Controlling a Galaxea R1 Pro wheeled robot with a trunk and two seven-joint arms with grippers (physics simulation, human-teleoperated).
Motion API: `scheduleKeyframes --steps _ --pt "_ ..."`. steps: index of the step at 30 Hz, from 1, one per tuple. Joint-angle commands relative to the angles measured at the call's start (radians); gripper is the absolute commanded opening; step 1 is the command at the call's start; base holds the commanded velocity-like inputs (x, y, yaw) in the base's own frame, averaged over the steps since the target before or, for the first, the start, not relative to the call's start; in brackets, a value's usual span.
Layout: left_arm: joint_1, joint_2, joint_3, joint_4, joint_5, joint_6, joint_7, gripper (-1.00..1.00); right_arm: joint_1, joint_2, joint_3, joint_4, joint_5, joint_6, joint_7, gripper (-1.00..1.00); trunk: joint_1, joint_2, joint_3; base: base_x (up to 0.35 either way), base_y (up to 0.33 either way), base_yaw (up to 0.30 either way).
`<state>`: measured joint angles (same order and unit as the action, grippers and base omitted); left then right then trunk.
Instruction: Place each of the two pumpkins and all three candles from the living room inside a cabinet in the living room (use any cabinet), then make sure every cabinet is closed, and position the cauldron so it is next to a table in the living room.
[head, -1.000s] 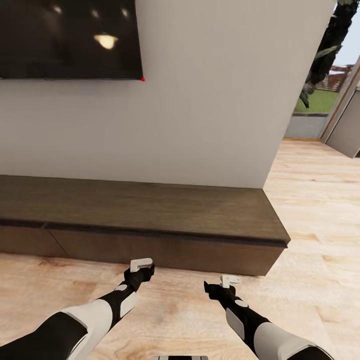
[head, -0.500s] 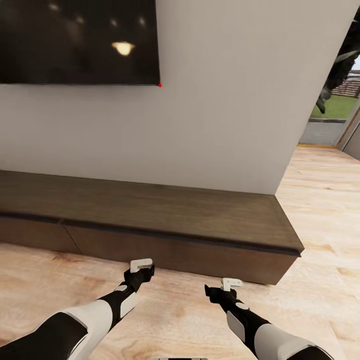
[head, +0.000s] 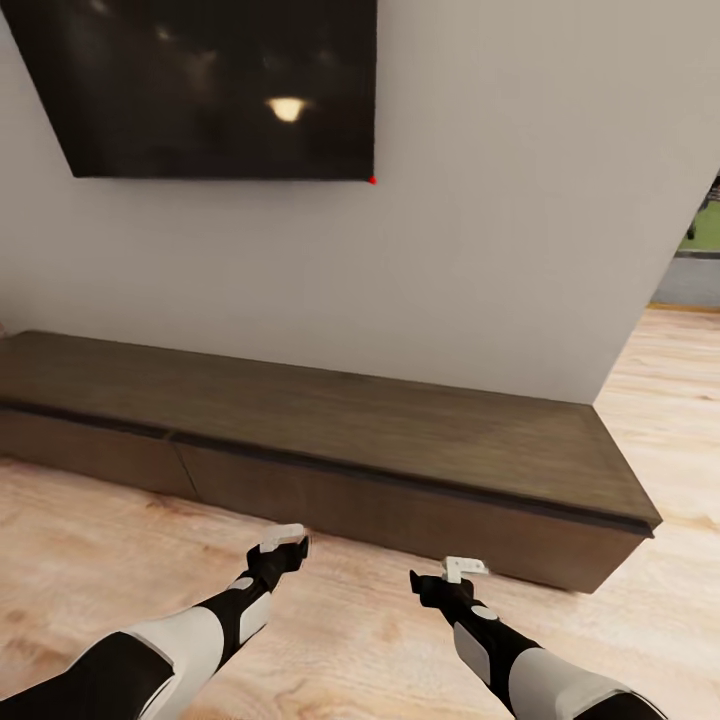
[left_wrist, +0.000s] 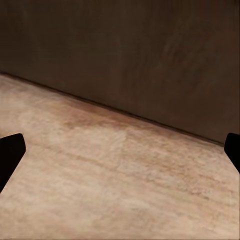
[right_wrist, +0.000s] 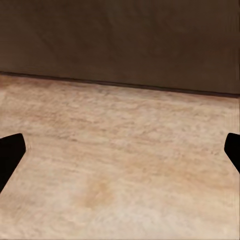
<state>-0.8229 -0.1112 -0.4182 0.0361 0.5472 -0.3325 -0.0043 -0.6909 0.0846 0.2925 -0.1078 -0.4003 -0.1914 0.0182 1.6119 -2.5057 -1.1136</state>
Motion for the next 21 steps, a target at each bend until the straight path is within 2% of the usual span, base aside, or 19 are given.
scheduleKeyframes --steps 1,9,21 --pt "-0.001 -0.001 -0.008 0.004 0.007 -0.006 0.000 1.00 -0.001 0.000 0.007 0.002 -0.010 -0.005 0.002 1.00 0.000 0.000 0.000 0.000 0.258 0.169" --pt "-0.001 -0.001 -0.008 0.004 0.008 -0.005 0.000 1.00 -0.001 0.001 0.008 0.003 -0.010 -0.005 0.005 1.00 0.000 0.000 0.002 0.063 0.289 0.044" --pt "-0.001 -0.001 -0.008 0.004 0.008 -0.005 0.000 1.00 -0.001 0.003 0.011 0.005 -0.009 -0.005 0.005 1.00 0.000 0.000 0.002 0.160 0.310 0.001"
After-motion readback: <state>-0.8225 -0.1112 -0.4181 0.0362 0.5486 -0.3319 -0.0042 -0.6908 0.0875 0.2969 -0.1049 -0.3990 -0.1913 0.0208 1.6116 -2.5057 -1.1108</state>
